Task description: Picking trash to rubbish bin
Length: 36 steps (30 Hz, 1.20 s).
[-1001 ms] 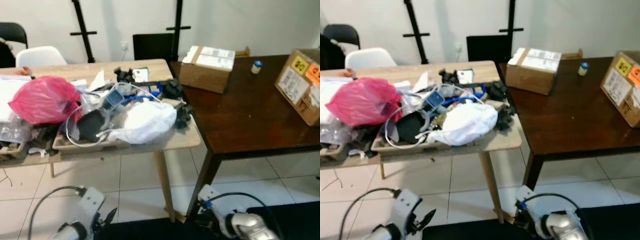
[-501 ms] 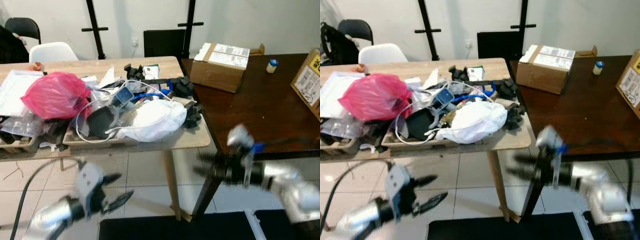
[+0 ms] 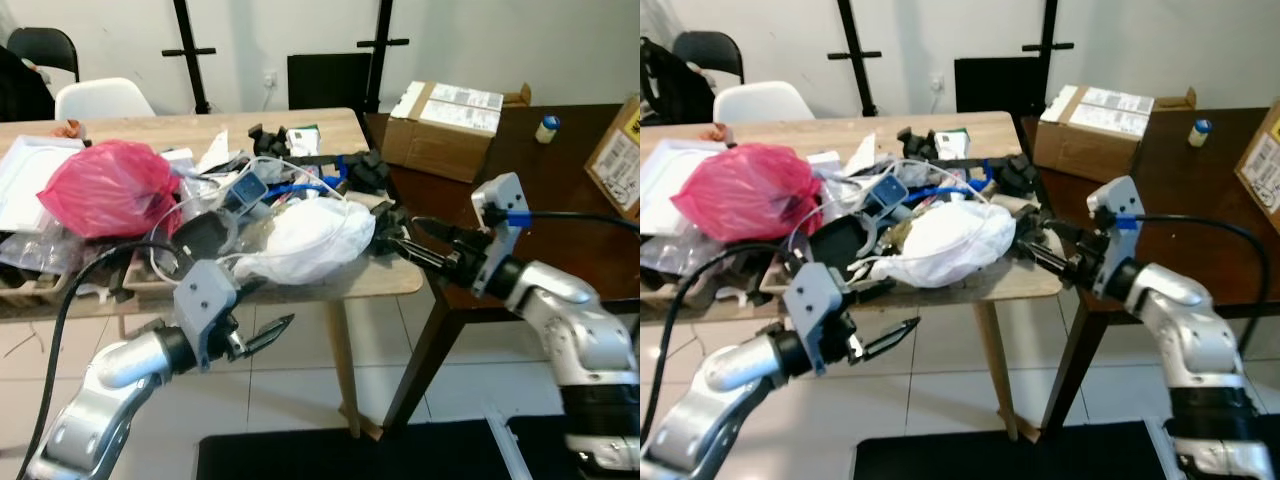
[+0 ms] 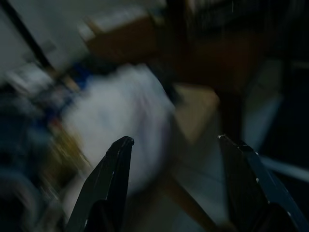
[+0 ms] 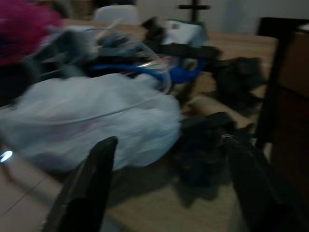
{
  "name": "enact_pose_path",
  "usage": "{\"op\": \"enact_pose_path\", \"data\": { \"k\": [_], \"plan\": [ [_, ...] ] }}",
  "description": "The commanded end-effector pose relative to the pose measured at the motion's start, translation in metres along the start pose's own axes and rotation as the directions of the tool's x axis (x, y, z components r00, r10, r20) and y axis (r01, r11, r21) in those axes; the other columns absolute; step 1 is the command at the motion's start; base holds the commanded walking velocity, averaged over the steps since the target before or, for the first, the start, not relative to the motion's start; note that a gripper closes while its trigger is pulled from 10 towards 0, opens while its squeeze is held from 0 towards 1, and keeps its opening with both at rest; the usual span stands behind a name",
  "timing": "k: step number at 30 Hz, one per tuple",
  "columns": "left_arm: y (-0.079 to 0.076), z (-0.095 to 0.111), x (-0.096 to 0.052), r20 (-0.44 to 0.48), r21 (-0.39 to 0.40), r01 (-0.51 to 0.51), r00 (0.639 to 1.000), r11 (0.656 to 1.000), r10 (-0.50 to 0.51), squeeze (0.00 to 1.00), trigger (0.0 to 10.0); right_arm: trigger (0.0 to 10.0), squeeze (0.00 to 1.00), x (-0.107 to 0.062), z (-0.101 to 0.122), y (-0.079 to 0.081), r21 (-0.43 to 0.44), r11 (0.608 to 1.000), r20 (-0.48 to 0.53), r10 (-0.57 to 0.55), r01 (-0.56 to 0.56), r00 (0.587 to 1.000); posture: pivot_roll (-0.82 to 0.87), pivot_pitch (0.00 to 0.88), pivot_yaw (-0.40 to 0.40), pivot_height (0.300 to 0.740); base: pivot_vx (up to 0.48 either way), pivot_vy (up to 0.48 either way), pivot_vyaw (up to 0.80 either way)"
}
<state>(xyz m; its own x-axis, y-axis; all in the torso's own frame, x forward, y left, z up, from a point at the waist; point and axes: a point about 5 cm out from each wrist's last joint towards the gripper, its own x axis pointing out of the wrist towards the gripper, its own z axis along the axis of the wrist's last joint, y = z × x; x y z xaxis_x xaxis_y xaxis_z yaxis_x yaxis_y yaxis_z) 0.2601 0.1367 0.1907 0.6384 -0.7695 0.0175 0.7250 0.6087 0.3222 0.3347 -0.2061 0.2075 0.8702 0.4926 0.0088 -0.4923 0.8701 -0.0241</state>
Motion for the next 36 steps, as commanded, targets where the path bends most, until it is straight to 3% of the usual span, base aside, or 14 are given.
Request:
{"op": "enact_pose_path", "data": {
  "k": [1, 4, 7, 8, 9, 11, 12, 16, 22, 28, 36],
  "plan": [
    [0.000, -0.003, 0.002, -0.028, -0.003, -0.033, 0.999, 0.999, 0.033, 0.00, 10.0, 10.0, 1.00, 0.003, -0.007, -0.004, 0.003, 0.997, -0.011, -0.076, 0.076, 0.997, 0.02, 0.062, 0.033, 0.740, 0.000, 0.000, 0.00],
    [0.002, -0.006, 0.011, -0.048, -0.025, -0.085, 0.995, 0.996, 0.084, 0.00, 10.0, 10.0, 1.00, 0.017, -0.015, -0.008, 0.080, 0.974, -0.018, -0.209, 0.210, 0.978, 0.02, 0.066, 0.037, 0.740, 0.000, 0.000, 0.00],
    [0.003, -0.006, 0.014, -0.047, -0.039, -0.098, 0.994, 0.994, 0.096, 0.00, 10.0, 10.0, 1.00, 0.021, -0.018, -0.009, 0.115, 0.965, -0.022, -0.233, 0.234, 0.972, 0.02, 0.067, 0.037, 0.740, 0.000, 0.000, 0.00],
    [0.004, -0.007, 0.018, -0.051, -0.035, -0.114, 0.992, 0.993, 0.112, 0.00, 10.0, 10.0, 0.73, 0.027, -0.021, -0.008, 0.145, 0.959, -0.036, -0.243, 0.246, 0.969, 0.02, 0.071, 0.038, 0.740, 0.000, 0.000, 0.00],
    [0.005, -0.007, 0.021, -0.060, -0.025, -0.127, 0.990, 0.992, 0.125, 0.00, 10.0, 10.0, 0.07, 0.032, -0.024, -0.008, 0.179, 0.949, -0.049, -0.255, 0.259, 0.966, 0.02, 0.075, 0.038, 0.740, 0.000, 0.000, 0.00],
    [0.006, -0.008, 0.023, -0.067, -0.018, -0.134, 0.989, 0.991, 0.133, 0.00, 10.0, 10.0, 0.07, 0.035, -0.026, -0.008, 0.196, 0.943, -0.057, -0.262, 0.268, 0.963, 0.02, 0.075, 0.038, 0.740, 0.000, 0.000, 0.00],
    [0.008, -0.008, 0.026, -0.076, -0.013, -0.150, 0.986, 0.989, 0.149, 0.00, 10.0, 10.0, 0.00, 0.039, -0.029, -0.009, 0.235, 0.928, -0.071, -0.281, 0.290, 0.957, 0.02, 0.077, 0.038, 0.740, 0.000, 0.000, 0.00],
    [0.019, -0.008, 0.035, -0.128, -0.031, -0.235, 0.965, 0.972, 0.229, 0.00, 10.0, 10.0, 0.00, 0.055, -0.038, -0.007, 0.362, 0.876, -0.129, -0.292, 0.319, 0.948, 0.03, 0.098, 0.035, 0.740, 0.000, 0.000, 0.00],
    [0.022, -0.005, 0.041, -0.123, -0.077, -0.266, 0.959, 0.961, 0.255, 0.00, 10.0, 10.0, 0.00, 0.067, -0.036, -0.003, 0.366, 0.869, -0.130, -0.307, 0.334, 0.943, 0.03, 0.111, 0.036, 0.740, 0.000, 0.000, 0.00],
    [0.019, -0.003, 0.042, -0.111, -0.098, -0.267, 0.960, 0.959, 0.256, 0.00, 10.0, 10.0, 0.00, 0.079, -0.035, 0.002, 0.482, 0.799, -0.116, -0.349, 0.360, 0.930, 0.03, 0.120, 0.040, 0.740, 0.000, 0.000, 0.00],
    [0.017, 0.001, 0.045, -0.106, -0.124, -0.266, 0.961, 0.956, 0.254, 0.00, 10.0, 10.0, 0.00, 0.096, -0.033, 0.021, 0.489, 0.809, -0.135, -0.300, 0.327, 0.944, 0.04, 0.117, 0.038, 0.740, 0.000, 0.000, 0.00]
  ]
}}
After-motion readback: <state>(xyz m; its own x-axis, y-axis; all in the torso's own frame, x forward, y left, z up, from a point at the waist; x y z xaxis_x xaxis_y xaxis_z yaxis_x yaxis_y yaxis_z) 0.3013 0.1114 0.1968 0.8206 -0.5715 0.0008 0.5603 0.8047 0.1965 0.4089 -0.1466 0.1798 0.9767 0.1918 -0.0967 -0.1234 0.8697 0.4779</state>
